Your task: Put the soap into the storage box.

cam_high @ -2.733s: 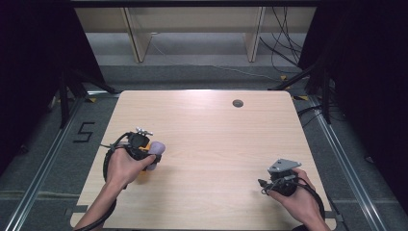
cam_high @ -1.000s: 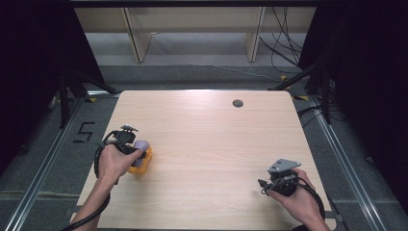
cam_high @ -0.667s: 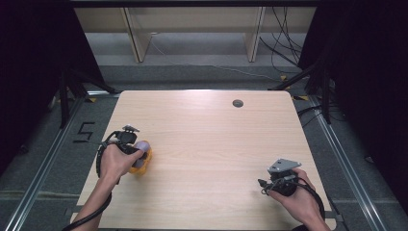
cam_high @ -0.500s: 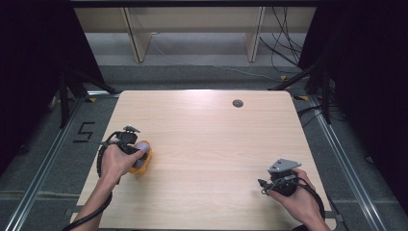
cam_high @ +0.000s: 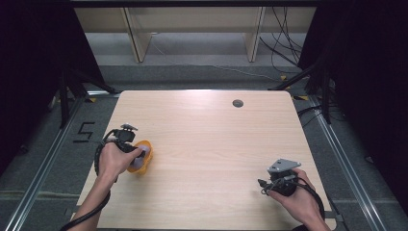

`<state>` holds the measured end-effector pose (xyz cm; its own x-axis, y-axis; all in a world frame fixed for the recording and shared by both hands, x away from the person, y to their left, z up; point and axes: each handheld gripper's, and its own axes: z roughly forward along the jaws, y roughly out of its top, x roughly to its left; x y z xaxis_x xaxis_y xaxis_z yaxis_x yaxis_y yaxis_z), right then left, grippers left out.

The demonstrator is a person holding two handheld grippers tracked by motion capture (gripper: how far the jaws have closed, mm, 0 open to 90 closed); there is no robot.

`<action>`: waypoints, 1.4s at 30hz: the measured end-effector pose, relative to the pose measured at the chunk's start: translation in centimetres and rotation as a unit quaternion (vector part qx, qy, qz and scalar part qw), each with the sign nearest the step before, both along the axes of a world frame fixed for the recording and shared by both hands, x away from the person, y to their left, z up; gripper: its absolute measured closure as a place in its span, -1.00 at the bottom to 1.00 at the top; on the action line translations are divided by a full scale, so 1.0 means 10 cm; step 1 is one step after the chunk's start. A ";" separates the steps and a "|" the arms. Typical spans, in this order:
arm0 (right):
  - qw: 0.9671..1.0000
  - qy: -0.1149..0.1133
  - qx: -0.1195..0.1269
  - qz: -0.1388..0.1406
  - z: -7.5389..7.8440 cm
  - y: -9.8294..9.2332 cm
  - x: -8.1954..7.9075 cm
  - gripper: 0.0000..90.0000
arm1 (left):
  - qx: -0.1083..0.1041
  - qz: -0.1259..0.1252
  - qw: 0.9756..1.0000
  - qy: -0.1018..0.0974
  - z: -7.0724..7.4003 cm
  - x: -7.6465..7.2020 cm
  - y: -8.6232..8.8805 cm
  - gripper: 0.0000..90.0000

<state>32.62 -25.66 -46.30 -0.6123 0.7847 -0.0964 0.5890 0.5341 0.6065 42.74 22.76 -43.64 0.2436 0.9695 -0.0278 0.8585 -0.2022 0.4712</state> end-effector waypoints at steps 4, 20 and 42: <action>1.000 0.000 0.000 0.001 0.00 0.00 0.00 0.06 | -0.001 -0.003 1.000 -0.026 0.08 -0.07 0.04 0.02; 1.000 -0.003 -0.002 0.003 0.00 0.00 0.01 0.06 | -0.006 -0.064 0.988 -0.142 0.01 -0.63 0.29 0.07; 1.000 -0.007 -0.001 0.014 -0.01 0.01 0.01 0.05 | -0.092 -0.044 0.974 -0.203 -0.57 -1.19 0.48 0.08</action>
